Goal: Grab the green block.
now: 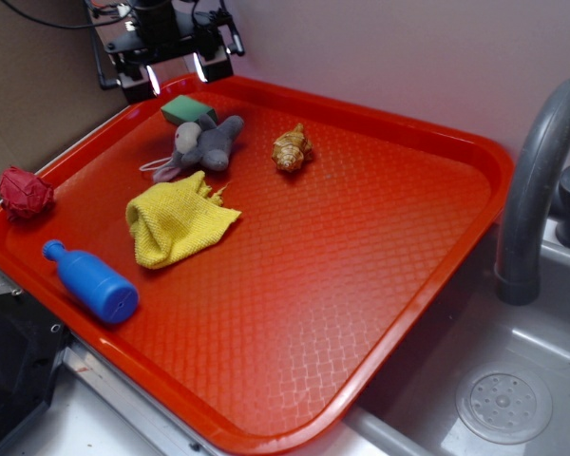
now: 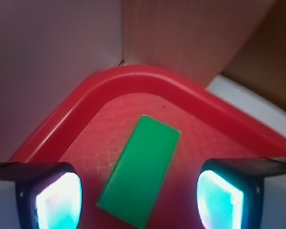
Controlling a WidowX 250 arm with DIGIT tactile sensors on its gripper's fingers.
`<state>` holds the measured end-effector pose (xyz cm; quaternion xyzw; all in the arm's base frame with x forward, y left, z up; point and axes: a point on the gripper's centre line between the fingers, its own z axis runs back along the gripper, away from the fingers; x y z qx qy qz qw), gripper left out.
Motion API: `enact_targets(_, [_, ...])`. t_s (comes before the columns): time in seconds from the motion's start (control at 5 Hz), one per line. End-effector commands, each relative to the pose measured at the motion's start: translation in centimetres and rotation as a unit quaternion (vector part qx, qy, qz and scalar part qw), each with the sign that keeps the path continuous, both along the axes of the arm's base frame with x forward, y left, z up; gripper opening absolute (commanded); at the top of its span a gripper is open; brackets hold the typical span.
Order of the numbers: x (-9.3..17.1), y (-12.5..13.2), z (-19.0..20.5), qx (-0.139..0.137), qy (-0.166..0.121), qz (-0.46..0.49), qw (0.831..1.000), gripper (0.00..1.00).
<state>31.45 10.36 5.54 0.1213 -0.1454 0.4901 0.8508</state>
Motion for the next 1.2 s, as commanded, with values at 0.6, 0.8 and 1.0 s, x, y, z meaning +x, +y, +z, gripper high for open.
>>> enact_targets(0.6, [-1.3, -0.2, -1.1, -0.09, 0.003, -0.122, 0.988, 0.0])
enact_targets(0.8, [-1.4, -2.0, 2.2, -0.023, 0.041, -0.22, 0.974, 0.0])
enact_targets(1.0, [-1.2, -4.6, 5.5, 0.02, 0.075, -0.308, 0.948, 0.0])
